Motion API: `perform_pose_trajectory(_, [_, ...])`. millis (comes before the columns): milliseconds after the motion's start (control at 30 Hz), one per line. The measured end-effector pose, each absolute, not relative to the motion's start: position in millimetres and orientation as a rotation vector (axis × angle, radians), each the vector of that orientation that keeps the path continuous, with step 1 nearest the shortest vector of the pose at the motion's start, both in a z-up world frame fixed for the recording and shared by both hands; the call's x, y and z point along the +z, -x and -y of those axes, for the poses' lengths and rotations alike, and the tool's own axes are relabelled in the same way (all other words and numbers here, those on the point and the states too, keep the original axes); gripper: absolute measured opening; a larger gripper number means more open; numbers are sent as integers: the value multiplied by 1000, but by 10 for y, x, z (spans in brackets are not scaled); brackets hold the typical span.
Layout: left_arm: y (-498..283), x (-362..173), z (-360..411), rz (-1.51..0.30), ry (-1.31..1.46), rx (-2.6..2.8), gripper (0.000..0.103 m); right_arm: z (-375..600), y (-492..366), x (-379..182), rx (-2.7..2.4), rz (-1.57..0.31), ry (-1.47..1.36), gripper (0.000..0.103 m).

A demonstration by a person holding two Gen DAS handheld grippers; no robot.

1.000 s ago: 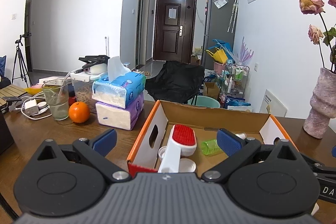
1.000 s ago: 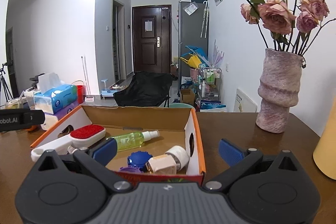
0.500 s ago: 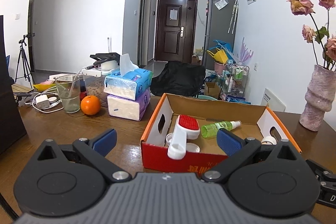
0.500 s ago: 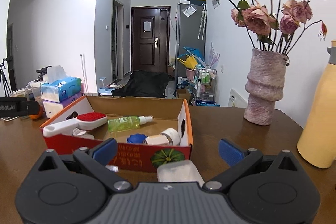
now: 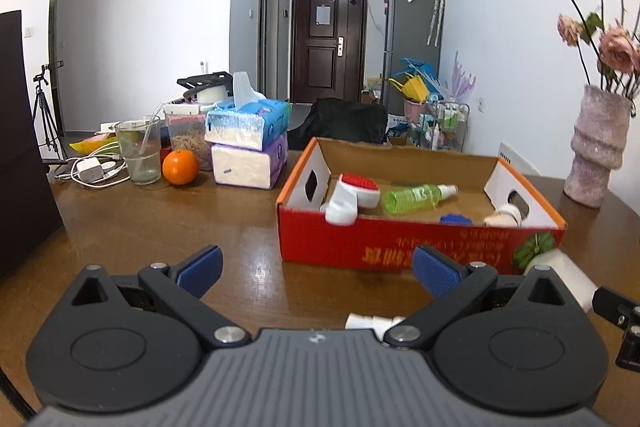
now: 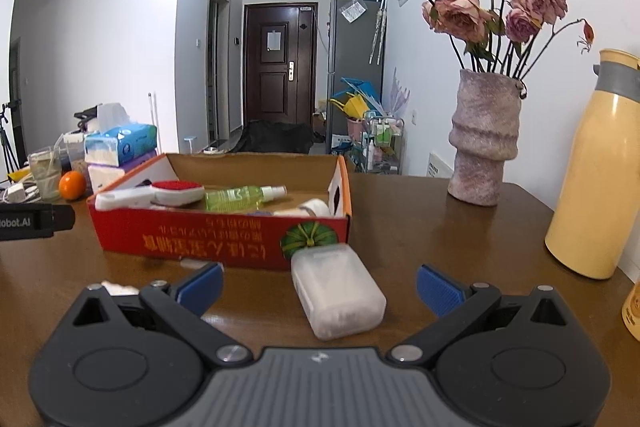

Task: Organize rigid objects
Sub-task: 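Move the left gripper to the white nasal spray bottle while the right gripper approaches the white container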

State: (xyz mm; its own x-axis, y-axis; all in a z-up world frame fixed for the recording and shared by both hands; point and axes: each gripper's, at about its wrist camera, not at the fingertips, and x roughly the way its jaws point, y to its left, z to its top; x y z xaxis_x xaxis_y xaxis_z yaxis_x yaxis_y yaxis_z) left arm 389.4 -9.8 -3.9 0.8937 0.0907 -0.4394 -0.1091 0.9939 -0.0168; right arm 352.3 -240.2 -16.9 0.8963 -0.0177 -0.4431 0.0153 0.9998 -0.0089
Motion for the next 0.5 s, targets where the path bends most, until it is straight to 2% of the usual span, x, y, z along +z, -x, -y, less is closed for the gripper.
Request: perform_pose_trajectory(500, [-3824,-422,152,-550,3,62,103,2663,-3344,-434,-86,-523,-27,103])
